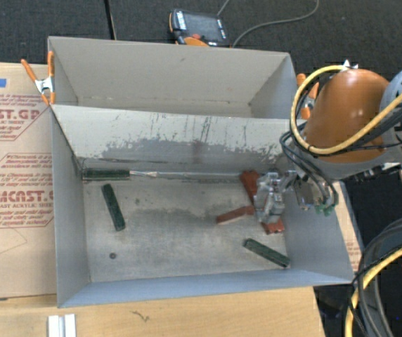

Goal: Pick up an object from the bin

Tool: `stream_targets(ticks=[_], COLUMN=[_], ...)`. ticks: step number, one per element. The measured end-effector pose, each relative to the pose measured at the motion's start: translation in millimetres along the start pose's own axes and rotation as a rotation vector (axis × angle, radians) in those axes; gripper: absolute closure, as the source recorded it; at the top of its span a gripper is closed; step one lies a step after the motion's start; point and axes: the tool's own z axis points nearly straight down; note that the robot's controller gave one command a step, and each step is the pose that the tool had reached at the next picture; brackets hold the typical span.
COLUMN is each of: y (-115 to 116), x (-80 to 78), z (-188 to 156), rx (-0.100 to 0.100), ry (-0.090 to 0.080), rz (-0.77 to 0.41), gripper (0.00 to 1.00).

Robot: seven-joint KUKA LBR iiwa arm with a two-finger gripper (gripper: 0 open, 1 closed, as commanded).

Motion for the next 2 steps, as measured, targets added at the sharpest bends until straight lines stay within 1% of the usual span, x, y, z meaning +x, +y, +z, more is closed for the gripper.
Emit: stream_targets(ticks=[1, 2], y=[0, 55], x=[1.5, 16.3], z=[5, 125], rx=[0.000, -0.003], ry=[0.007, 0.016], rz=[0.000, -0.134], gripper=[0.00, 0.00])
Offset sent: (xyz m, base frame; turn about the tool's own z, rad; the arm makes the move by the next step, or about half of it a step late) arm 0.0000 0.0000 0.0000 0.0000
